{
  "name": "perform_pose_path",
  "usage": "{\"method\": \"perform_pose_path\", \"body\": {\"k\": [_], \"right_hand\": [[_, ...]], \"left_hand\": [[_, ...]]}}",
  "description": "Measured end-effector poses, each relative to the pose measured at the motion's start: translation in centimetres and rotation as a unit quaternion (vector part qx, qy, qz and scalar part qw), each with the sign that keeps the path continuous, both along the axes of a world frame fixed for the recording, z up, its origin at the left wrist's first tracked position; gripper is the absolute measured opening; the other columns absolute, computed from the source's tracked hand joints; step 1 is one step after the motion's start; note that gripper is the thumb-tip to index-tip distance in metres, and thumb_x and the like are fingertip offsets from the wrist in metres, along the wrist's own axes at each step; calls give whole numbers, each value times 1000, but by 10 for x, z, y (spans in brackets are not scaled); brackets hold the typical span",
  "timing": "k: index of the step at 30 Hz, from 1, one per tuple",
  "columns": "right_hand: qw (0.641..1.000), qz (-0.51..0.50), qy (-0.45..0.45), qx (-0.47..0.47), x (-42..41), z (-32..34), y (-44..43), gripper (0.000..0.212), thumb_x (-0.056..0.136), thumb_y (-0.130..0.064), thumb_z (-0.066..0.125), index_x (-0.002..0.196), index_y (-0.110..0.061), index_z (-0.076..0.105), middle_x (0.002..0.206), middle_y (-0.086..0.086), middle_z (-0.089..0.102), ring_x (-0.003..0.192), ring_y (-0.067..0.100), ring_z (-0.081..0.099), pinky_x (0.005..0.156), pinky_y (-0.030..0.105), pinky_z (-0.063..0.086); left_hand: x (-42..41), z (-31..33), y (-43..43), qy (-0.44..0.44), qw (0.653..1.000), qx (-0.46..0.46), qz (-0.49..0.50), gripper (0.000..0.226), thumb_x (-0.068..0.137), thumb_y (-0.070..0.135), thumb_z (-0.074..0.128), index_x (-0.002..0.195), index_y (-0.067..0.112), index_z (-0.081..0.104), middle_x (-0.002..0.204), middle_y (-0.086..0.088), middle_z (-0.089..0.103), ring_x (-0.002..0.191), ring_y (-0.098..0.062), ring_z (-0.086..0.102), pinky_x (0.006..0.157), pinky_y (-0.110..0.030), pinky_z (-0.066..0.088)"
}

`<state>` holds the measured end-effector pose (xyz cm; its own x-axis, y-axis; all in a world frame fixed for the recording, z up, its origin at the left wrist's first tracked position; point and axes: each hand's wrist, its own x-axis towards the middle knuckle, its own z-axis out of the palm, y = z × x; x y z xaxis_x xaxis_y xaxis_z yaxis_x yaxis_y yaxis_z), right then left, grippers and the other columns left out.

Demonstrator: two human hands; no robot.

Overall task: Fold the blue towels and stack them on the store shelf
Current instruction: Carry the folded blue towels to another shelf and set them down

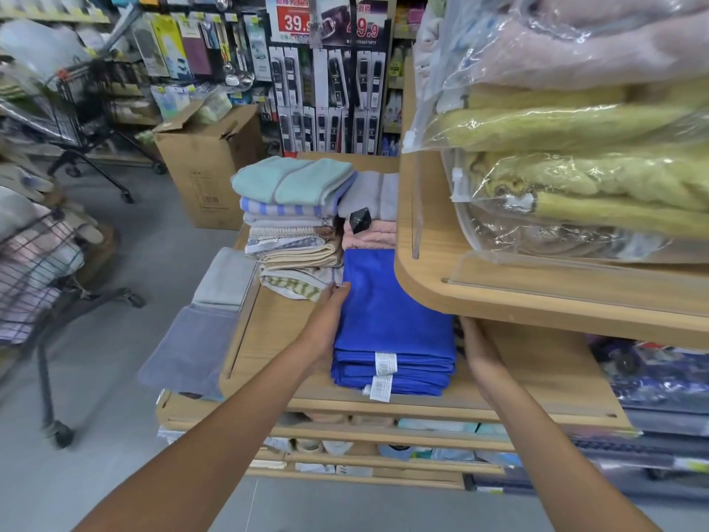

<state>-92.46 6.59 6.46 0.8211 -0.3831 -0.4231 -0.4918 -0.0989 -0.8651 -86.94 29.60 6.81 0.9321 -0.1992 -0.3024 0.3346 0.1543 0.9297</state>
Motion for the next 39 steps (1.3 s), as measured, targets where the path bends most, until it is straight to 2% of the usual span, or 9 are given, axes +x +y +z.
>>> {"method": "perform_pose_path", "body": {"k": [4, 6, 8, 11, 17, 21, 25, 31, 39], "right_hand": [[949, 64, -156, -267, 7, 31, 6, 36, 88, -52, 37, 108, -42, 65, 119, -7, 69, 113, 28, 59, 89, 31, 37], [887, 192, -259, -329, 18, 38, 15, 18, 94, -43, 40, 87, -40, 57, 91, -18, 65, 90, 11, 58, 81, 19, 36], [843, 265, -272, -381, 27, 27, 14, 16, 103, -37, 47, 108, -31, 62, 111, -13, 67, 106, 15, 53, 94, 4, 24], [836, 270, -280, -388, 28, 3, 8, 30, 105, -37, 51, 135, -34, 52, 133, -15, 55, 126, 13, 39, 100, -6, 2], [829, 242, -312, -396, 37, -5, 4, 26, 101, -31, 60, 104, -6, 53, 98, 10, 61, 92, 26, 52, 90, 9, 28], [794, 215, -309, -477, 28, 20, 16, 20, 93, -33, 66, 92, -40, 48, 70, -5, 55, 71, 19, 53, 73, 20, 27], [836, 291, -185, -427, 19, 40, 59, 28, 98, -41, 57, 123, -30, 63, 134, -7, 57, 128, 17, 49, 109, 31, 33], [851, 406, -299, -146, -39, 34, 183, 18, 99, -18, 63, 104, -32, 74, 116, -20, 65, 109, 5, 63, 86, 14, 47], [839, 538, -25, -76, -110, -107, 344, 22, 96, -8, 66, 117, -18, 69, 132, 3, 61, 103, -5, 64, 90, 11, 45]], "left_hand": [[21, 22, 0, -361, 866, 346, 0, 60, 101, 45, 39, 158, 32, 24, 163, 17, 22, 151, -7, 17, 119, -22, 19], [26, 25, -8, -400, 769, 492, -86, 63, 101, 52, 27, 160, 33, 18, 168, 8, 12, 156, -20, 2, 125, -43, 14], [25, 16, -17, -361, 734, 555, -154, 62, 102, 57, 19, 160, 37, 12, 169, 9, 4, 155, -24, -10, 124, -51, 11], [27, -3, -21, -314, 757, 532, -213, 62, 102, 61, 19, 160, 40, 9, 169, 13, -4, 153, -18, -21, 125, -50, 3], [27, -5, -17, -313, 807, 459, -198, 59, 103, 59, 30, 158, 40, 19, 168, 15, 0, 153, -18, -22, 126, -48, 4], [6, 0, 7, -341, 835, 407, -142, 53, 105, 45, 43, 155, 31, 34, 167, 8, 17, 155, -13, 4, 126, -39, 15], [-31, 0, 64, -347, 878, 325, -63, 34, 104, 35, 48, 137, 29, 55, 141, 14, 52, 134, -4, 45, 111, -30, 39], [-131, -46, 188, -199, 946, 252, 35, 22, 99, 44, 48, 111, 45, 65, 116, 22, 67, 107, -1, 62, 80, -8, 44], [-357, -190, 372, 123, 946, 274, 124, 27, 100, 11, 57, 94, 34, 70, 95, 8, 75, 91, -11, 69, 77, -22, 51]]}}
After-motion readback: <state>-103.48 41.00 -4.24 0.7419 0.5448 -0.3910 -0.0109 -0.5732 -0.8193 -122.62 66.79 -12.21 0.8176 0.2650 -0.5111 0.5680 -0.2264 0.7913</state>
